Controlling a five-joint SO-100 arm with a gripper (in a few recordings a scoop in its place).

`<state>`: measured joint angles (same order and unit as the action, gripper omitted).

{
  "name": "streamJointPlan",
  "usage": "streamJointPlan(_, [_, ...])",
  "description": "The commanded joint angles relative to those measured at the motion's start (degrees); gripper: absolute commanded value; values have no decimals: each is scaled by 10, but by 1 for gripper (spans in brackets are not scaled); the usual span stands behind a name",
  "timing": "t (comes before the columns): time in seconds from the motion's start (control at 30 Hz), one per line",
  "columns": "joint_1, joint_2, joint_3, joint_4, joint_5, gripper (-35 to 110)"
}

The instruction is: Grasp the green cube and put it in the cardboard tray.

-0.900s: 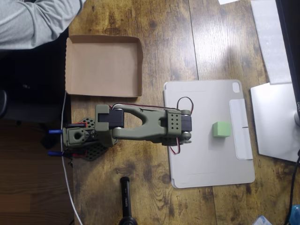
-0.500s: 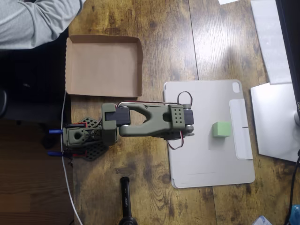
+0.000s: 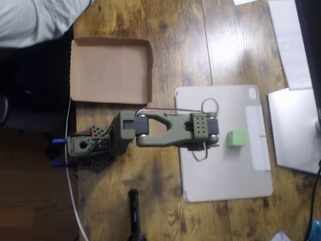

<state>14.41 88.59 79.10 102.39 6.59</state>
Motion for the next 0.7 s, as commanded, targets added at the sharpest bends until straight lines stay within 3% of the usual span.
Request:
streamJointPlan(0.0, [11,-4,-122,11,10,0])
streamJointPlan(0.37, [-47,-79,-281,11,11,0])
streamJointPlan(0.67, [-54,-217,-527,11,18,0])
